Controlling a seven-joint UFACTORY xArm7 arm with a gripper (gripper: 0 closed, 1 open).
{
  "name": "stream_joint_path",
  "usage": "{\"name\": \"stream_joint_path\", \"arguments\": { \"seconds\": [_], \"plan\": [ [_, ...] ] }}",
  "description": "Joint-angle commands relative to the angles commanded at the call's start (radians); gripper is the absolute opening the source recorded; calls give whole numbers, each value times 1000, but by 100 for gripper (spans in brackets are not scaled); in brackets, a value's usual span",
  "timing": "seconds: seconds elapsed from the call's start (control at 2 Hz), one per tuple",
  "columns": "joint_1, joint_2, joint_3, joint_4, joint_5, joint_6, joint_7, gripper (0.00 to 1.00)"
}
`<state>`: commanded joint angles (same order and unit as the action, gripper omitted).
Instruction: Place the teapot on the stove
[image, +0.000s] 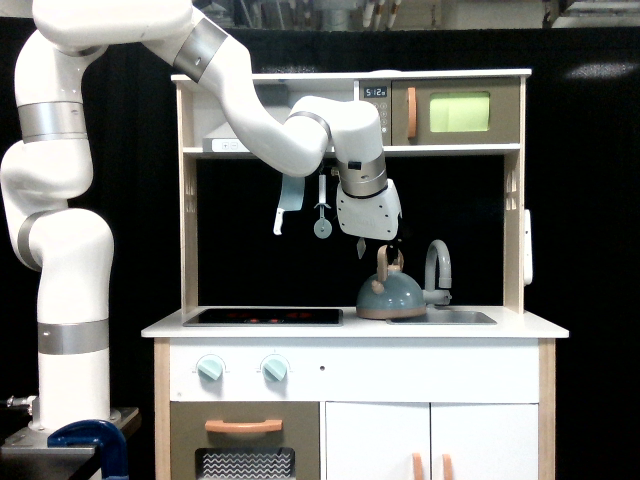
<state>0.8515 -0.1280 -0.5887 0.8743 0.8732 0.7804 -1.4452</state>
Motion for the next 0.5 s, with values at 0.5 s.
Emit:
{"name": "stream_joint_path", "arguments": {
  "seconds": [0.5],
  "plan": [
    [-5,66,58,42,60,-24,1,100]
  ]
}}
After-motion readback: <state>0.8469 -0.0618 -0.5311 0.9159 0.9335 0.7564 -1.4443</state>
